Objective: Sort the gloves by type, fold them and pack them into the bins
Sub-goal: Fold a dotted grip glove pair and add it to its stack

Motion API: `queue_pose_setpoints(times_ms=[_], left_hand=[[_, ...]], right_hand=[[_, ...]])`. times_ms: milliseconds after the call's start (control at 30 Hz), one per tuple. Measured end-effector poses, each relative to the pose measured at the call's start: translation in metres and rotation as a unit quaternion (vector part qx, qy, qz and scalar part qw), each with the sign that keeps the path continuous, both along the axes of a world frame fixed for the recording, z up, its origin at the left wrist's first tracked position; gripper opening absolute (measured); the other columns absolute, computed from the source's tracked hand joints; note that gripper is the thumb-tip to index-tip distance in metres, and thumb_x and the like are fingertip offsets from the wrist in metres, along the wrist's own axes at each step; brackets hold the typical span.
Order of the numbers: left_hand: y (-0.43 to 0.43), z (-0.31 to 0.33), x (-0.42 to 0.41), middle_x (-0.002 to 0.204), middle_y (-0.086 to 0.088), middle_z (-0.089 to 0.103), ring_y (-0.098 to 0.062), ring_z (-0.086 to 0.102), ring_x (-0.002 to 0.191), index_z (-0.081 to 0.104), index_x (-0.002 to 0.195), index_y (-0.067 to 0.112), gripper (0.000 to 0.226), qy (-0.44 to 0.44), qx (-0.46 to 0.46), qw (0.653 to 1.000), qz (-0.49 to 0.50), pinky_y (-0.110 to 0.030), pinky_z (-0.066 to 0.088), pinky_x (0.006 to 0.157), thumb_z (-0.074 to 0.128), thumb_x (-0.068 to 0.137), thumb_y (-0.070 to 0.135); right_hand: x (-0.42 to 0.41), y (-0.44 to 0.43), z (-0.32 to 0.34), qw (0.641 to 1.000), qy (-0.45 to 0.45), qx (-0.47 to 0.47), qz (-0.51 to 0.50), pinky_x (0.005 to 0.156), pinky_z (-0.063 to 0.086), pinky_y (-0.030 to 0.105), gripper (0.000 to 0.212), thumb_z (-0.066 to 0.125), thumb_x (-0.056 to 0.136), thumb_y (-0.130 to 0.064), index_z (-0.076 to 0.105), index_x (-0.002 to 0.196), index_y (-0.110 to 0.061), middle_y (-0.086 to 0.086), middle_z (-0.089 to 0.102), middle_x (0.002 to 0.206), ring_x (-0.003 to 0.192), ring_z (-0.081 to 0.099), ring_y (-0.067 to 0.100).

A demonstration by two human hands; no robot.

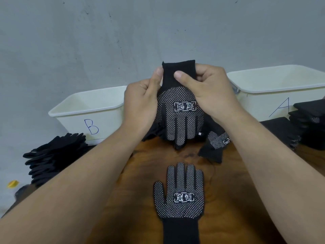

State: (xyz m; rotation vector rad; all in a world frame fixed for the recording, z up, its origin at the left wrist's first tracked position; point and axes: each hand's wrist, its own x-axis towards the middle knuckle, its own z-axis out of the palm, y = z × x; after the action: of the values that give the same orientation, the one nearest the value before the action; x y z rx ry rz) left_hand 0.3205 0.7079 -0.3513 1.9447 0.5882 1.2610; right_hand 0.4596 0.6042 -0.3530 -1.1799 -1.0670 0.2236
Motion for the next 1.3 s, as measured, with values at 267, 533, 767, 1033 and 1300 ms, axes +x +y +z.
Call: queue_pose_setpoints(times_ms=[267,533,767,1033,1300], left_hand=[[0.008,-0.062,-0.04,0.069,-0.003,0.066,-0.012,0.063,0.066,0.069,0.081,0.017,0.055,0.042,-0.038,0.997,0.05,-0.033,0.051,0.067,0.043,0.11,0.057],[-0.001,-0.13,-0.096,0.098,0.015,0.069,-0.01,0.066,0.1,0.068,0.098,0.033,0.026,0.204,0.059,0.974,-0.076,-0.043,0.053,0.089,0.05,0.107,0.05],[-0.018,-0.141,-0.122,0.157,0.034,0.034,0.002,0.025,0.153,0.048,0.146,0.048,0.066,0.402,0.189,0.854,-0.269,-0.038,0.027,0.126,0.064,0.089,0.076],[-0.017,-0.141,-0.122,0.162,0.039,0.019,0.011,0.007,0.154,0.036,0.152,0.053,0.079,0.446,0.224,0.833,-0.238,-0.033,0.016,0.13,0.047,0.084,0.092],[-0.015,-0.145,-0.122,0.163,0.035,0.021,0.012,0.007,0.154,0.035,0.154,0.051,0.079,0.44,0.217,0.84,-0.231,-0.033,0.017,0.13,0.045,0.086,0.091]], right_hand=[[-0.002,0.011,-0.016,0.999,-0.02,-0.041,0.005,0.093,0.063,0.04,0.015,0.071,0.104,-0.021,0.08,0.114,-0.016,-0.005,0.083,0.104,0.101,0.079,0.014],[-0.002,0.023,-0.036,0.998,-0.007,-0.059,-0.006,0.102,0.06,0.048,0.019,0.069,0.105,-0.028,0.08,0.117,-0.018,-0.003,0.082,0.11,0.107,0.078,0.017],[-0.008,0.018,-0.048,0.998,0.045,-0.047,0.007,0.101,0.06,0.046,0.023,0.067,0.106,-0.022,0.078,0.12,-0.006,0.006,0.081,0.113,0.109,0.078,0.024],[-0.03,0.001,-0.062,0.998,0.024,-0.065,-0.001,0.098,0.061,0.034,0.021,0.066,0.106,-0.019,0.077,0.122,-0.012,-0.003,0.081,0.113,0.11,0.077,0.015],[-0.046,-0.004,-0.071,0.998,-0.025,-0.065,-0.007,0.104,0.058,0.035,0.024,0.064,0.108,-0.02,0.076,0.127,-0.014,-0.006,0.08,0.12,0.117,0.074,0.011]])
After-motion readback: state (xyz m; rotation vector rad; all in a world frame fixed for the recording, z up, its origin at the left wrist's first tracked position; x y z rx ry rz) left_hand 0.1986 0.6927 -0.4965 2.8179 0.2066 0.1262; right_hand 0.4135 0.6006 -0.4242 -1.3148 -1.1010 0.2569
